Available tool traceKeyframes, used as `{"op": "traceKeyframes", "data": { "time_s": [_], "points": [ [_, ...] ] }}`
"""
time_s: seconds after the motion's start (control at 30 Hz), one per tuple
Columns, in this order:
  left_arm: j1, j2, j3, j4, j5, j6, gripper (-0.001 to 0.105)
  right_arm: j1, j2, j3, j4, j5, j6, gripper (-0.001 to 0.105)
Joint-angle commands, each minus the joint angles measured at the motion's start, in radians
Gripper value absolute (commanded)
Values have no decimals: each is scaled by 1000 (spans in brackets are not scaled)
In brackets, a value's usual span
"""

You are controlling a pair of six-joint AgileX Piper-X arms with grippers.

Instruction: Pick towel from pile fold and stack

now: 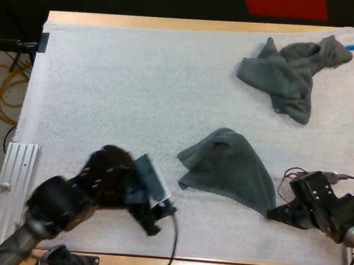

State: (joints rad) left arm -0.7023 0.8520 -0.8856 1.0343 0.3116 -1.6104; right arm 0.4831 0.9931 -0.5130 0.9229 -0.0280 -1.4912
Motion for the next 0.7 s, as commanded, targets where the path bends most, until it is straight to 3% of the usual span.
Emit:
{"op": "traceKeyframes", "data": {
  "time_s": [0.0, 0.1, 0.17, 0.27, 0.4, 0.57, 0.67],
  "points": [
    [-16, 6, -2, -56, -45, -36, 67, -3, -6, -5, -12, -93, 18, 2],
    [-21, 14, -2, -132, -59, -91, 67, -3, -3, -5, -25, -113, 30, 13],
    [-19, 14, -2, -150, -73, -118, 67, -3, 4, -5, -72, -146, 30, 34],
    [-19, 14, -2, -126, -77, -119, 67, -3, 34, -5, -139, -195, 30, 56],
    [-19, 14, -2, -84, -77, -124, 67, -3, 102, -5, -167, -195, 30, 59],
    [-19, 14, -2, -46, -177, -164, 67, -3, 219, -5, -233, -191, 30, 59],
    [-19, -3, -2, -38, -197, -164, 67, -3, 271, -5, -246, -194, 30, 48]
  ]
}}
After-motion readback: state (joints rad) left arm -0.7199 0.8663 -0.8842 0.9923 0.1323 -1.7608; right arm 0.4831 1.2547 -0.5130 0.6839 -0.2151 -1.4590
